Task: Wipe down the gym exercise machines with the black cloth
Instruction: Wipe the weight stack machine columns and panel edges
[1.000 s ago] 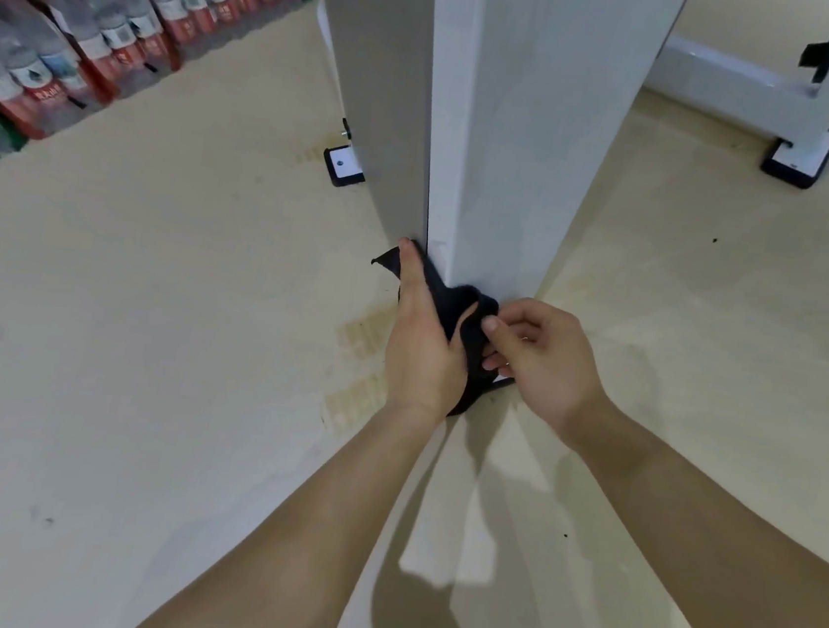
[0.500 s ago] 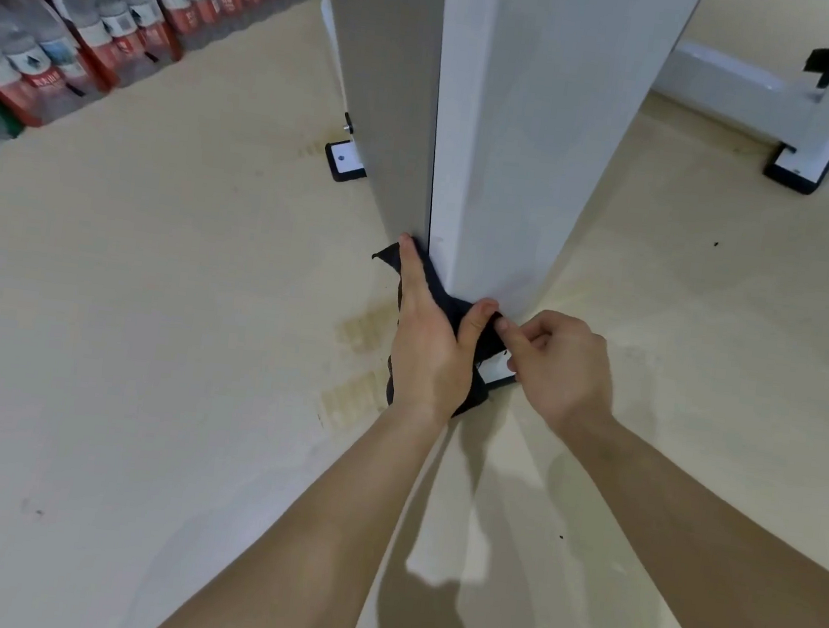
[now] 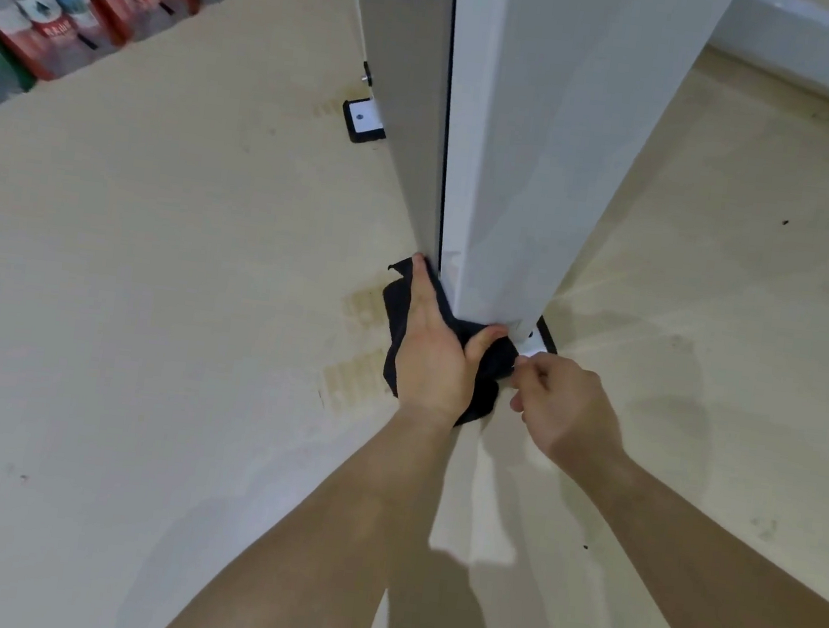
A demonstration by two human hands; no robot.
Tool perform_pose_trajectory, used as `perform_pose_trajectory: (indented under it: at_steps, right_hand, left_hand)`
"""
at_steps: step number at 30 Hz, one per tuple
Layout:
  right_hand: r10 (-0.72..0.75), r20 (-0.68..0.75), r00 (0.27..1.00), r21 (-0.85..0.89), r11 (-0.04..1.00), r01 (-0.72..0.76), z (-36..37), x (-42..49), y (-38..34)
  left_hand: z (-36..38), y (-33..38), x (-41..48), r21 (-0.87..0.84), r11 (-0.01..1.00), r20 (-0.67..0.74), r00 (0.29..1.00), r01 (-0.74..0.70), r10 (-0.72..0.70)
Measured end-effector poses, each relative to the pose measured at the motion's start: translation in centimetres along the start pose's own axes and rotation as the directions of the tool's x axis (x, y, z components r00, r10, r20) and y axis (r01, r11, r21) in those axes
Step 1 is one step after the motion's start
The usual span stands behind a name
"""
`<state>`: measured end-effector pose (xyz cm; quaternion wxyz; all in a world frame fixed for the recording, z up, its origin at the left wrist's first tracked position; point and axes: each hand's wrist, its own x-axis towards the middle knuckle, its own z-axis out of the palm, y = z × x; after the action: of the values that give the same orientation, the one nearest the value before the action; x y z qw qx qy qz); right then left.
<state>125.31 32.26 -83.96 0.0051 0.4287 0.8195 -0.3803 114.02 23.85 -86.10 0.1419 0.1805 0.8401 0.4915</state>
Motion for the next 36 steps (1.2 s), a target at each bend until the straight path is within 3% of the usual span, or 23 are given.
perform_pose_trajectory:
  at_steps: [5, 11, 21, 27, 33, 36]
  right_hand:
    - [-0.013, 0.036, 0.999, -0.044, 0.999, 0.015, -0.7, -0.5, 0.4]
    - [0.057, 0.026, 0.998, 0.131, 0.990, -0.060, -1.2, 0.2, 1.1]
    - [0.178, 0.119, 0.977, 0.228, 0.953, -0.201, 0.4, -0.4, 3.0]
    - [0.217, 0.112, 0.970, 0.290, 0.926, -0.241, 0.2, -0.2, 2.9]
    - [0.181, 0.143, 0.973, 0.276, 0.937, -0.215, 0.4, -0.9, 2.5]
    - [0.172, 0.123, 0.977, 0.317, 0.927, -0.203, -0.2, -0.6, 1.9]
  left_hand:
    - [-0.6, 1.2, 0.0, 0.028, 0.997, -0.023, 0.998, -0.065, 0.066]
    - [-0.4, 3.3, 0.3, -0.075, 0.994, -0.117, 0.991, -0.079, 0.070]
    - [2.1, -1.0, -0.7, -0.026, 0.995, -0.059, 0.994, 0.092, -0.094]
    - [4.3, -3.2, -1.0, -0.031, 0.951, -0.019, 0.951, 0.309, -0.309]
    - [3.0, -3.0, -0.5, 0.008, 0.974, 0.021, 0.974, 0.226, -0.226]
    - [2.3, -0.9, -0.6, -0.091, 0.982, 0.001, 0.986, 0.165, -0.166]
